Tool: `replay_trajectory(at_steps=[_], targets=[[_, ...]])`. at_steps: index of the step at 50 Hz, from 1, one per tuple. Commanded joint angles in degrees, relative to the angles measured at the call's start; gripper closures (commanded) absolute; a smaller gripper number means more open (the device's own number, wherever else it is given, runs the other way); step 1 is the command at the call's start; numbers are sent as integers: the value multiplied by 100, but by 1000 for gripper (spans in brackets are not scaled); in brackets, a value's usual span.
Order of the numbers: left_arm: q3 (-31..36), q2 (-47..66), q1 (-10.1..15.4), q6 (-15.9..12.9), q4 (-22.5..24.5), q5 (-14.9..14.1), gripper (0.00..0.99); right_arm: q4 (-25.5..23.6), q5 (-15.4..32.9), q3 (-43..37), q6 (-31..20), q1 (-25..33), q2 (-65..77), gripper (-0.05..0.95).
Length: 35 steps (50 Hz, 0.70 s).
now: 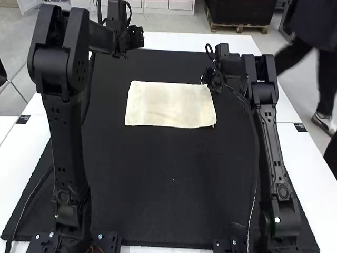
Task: Fold the towel.
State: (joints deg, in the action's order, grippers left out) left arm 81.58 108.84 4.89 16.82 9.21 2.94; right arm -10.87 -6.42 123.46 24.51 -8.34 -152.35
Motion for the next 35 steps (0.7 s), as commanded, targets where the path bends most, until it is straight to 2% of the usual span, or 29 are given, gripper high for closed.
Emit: replay_trajectory(at_steps=[1, 7, 22, 24, 26, 35], targets=[[244, 129, 74, 41, 46, -83, 36, -2, -237, 135, 124, -10, -110, 338], [244, 129, 74, 41, 46, -83, 36, -108, -308, 117, 150, -27, -145, 505], [235, 138, 74, 41, 19, -83, 36, -187, -378, 29, 265, -27, -154, 721], [235, 147, 74, 41, 2, -83, 36, -213, -378, 12, 273, -27, -154, 779], [227, 155, 74, 32, -25, -92, 36, -266, -378, -6, 282, -27, -154, 902], [227, 270, 56, 76, -69, -171, 36, -424, -387, -6, 273, -36, -119, 915]])
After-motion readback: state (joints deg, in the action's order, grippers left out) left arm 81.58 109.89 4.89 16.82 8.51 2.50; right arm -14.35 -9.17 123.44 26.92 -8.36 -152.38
